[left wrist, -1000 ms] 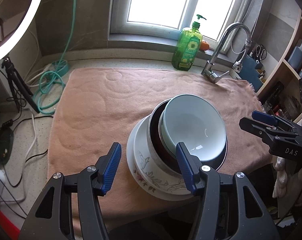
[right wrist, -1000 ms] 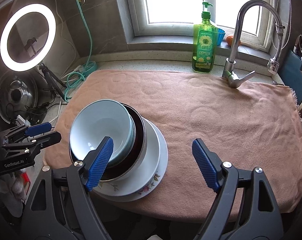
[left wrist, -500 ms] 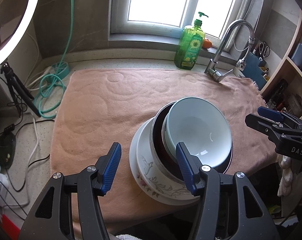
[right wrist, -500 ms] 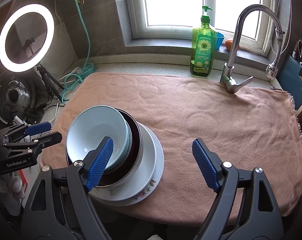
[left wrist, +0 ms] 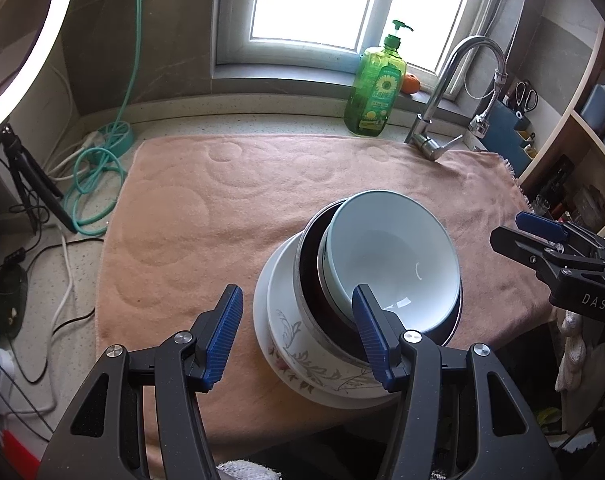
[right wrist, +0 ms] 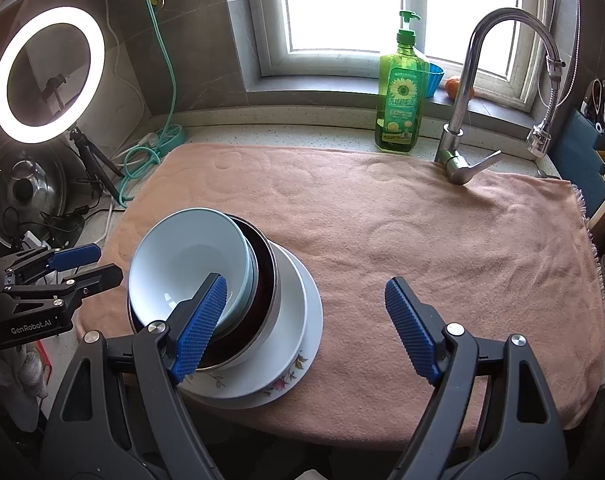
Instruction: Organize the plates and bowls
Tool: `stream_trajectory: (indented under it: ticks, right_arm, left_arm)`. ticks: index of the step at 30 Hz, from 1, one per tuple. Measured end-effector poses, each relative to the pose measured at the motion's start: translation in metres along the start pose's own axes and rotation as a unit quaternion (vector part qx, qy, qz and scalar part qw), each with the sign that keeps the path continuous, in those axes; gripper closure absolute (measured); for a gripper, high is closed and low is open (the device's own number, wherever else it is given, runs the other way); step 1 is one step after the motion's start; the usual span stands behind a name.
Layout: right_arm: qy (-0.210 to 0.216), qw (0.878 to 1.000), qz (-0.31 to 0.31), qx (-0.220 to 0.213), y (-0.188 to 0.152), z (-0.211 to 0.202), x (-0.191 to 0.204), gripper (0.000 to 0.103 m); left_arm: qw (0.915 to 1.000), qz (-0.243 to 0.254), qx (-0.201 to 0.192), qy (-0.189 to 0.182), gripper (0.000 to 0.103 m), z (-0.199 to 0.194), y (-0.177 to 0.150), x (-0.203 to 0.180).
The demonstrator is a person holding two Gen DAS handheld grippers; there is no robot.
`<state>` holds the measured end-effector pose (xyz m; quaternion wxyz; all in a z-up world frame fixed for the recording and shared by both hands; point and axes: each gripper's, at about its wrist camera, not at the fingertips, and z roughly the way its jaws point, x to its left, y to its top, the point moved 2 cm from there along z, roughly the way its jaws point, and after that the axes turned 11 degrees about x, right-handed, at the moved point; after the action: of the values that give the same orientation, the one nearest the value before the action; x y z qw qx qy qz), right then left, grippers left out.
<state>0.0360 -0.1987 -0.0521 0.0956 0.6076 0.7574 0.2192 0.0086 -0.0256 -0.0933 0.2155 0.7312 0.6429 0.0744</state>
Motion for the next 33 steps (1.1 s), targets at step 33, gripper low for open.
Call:
stream_trajectory:
  ticks: [33]
  right_arm:
    - [-0.005, 1.0, -0.005, 0.005, 0.0024, 0.0006, 0.0008, 0.019]
  left_arm:
    - [0.9999, -0.005, -0.001, 0.014, 0.047, 0.0, 0.0005, 0.0033]
